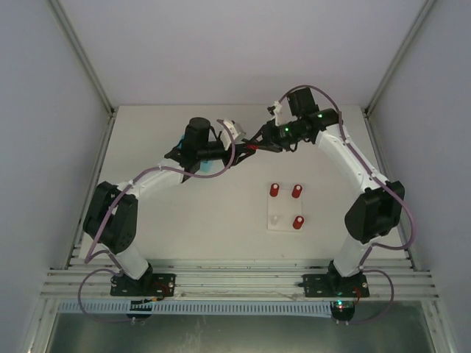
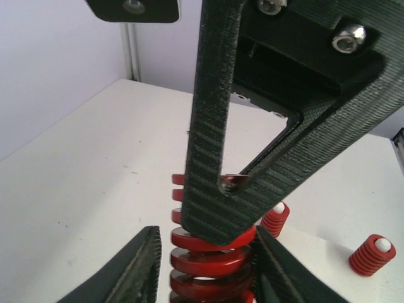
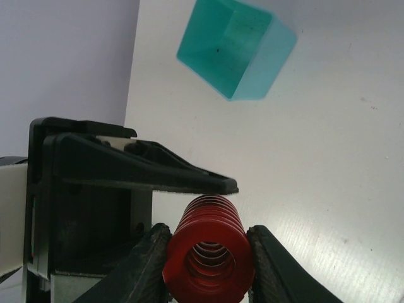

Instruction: Install the large spring

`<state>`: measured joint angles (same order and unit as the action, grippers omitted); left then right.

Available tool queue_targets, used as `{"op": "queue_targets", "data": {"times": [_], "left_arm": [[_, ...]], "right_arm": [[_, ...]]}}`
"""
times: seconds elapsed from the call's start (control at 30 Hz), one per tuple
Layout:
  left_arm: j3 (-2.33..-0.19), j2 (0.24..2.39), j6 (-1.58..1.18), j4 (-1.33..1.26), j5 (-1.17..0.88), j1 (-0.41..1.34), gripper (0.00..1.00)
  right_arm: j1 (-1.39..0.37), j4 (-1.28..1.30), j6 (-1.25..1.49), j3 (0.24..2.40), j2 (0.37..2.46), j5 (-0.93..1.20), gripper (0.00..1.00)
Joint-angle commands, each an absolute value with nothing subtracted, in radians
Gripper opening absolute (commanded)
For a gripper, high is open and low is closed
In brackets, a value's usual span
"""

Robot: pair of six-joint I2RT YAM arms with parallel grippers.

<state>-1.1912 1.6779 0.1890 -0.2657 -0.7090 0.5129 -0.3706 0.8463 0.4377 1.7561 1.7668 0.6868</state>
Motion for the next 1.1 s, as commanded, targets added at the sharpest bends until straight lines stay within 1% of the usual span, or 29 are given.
{"op": "queue_targets", "data": {"times": [0.0,0.03,0.07,0.33,0.47,0.63,0.87,1.07], "left_arm": [[-1.180,1.661,0.207,-0.284,-0.697,0.510,0.46],[-1.174,1.659,0.206,-0.284,-0.695,0.511,0.85],[-1.168,1.656,0.204,-0.284,-0.690,0.510,0.99],[-1.108,1.620,0.157,-0.296,-0.616,0.488,0.99],[-1.114,1.617,0.082,-0.277,-0.537,0.457,0.99],[-1.141,1.618,0.023,-0.215,-0.401,0.416,0.99],[-1.143,1.605,-0.052,-0.181,-0.266,0.369,0.99],[-1.156,1.605,-0.062,-0.145,-0.183,0.358,0.99]], "right_arm": [[-0.380,0.825,0.434,1.734,1.701,0.653,0.00],[-0.380,0.827,0.430,1.728,1.692,0.627,0.00],[-0.380,0.831,0.422,1.720,1.681,0.596,0.00],[-0.381,0.894,0.310,1.563,1.561,0.316,0.00],[-0.390,0.905,0.261,1.458,1.480,0.232,0.00],[-0.466,0.969,0.163,1.375,1.400,0.086,0.00],[-0.556,1.020,0.168,1.256,1.290,0.023,0.00],[-0.622,1.021,0.243,1.156,1.232,-0.008,0.00]]}}
